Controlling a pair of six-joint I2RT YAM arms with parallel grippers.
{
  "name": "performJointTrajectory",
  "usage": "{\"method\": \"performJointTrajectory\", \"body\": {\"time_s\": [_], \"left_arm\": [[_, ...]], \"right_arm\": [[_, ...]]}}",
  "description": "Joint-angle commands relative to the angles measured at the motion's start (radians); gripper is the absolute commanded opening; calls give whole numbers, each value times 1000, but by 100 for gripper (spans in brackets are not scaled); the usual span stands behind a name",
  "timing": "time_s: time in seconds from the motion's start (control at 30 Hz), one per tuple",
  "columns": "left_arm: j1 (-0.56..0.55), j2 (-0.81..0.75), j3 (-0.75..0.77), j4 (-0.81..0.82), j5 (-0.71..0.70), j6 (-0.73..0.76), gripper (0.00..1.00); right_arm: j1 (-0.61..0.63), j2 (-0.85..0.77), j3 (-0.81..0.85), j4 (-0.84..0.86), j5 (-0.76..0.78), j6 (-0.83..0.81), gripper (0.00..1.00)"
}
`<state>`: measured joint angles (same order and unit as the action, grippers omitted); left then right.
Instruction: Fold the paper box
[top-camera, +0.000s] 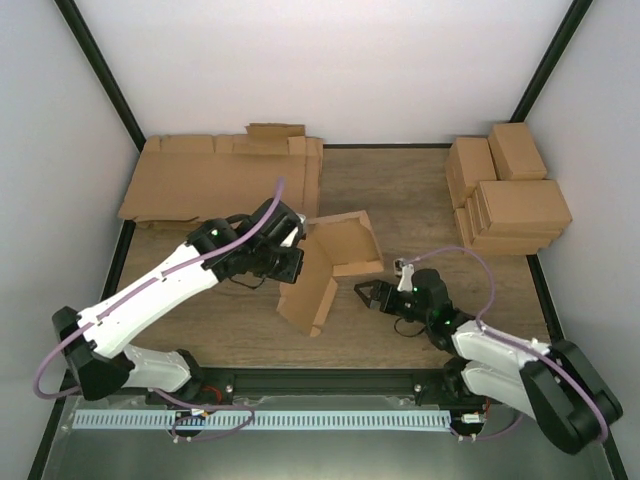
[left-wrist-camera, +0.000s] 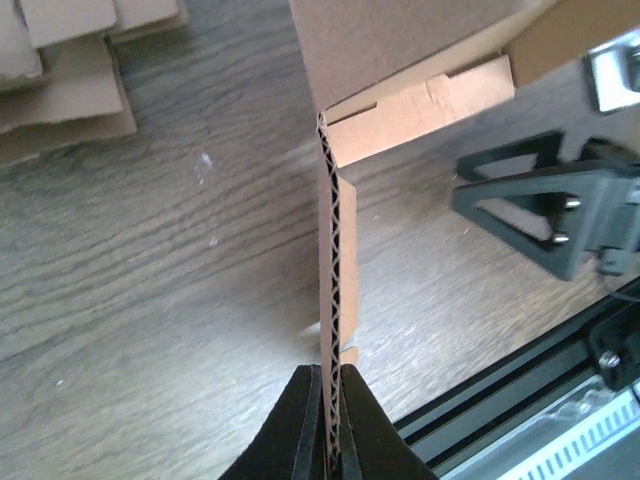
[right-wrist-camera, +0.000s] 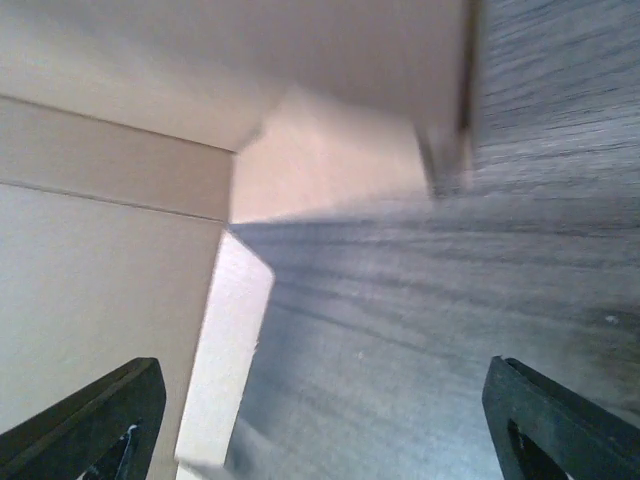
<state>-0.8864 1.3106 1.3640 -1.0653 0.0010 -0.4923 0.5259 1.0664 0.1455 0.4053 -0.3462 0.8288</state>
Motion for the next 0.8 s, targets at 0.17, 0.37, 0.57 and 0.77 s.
{"method": "performJointTrajectory", "body": {"time_s": [0.17, 0.37, 0.57, 0.77], "left_arm": [[-2, 131, 143, -272, -112, 87, 4], [-1, 162, 159, -265, -88, 116, 4], [-1, 157, 125, -228, -66, 120, 10], [-2, 129, 86, -181, -41, 118, 25]], "right_arm": [[-3, -402, 2, -463, -14, -118, 96], [-4, -502, 86, -605, 30, -143, 95], [-4, -443, 226, -666, 49, -180, 95], [-4, -376, 327, -696, 42, -223, 94]]}}
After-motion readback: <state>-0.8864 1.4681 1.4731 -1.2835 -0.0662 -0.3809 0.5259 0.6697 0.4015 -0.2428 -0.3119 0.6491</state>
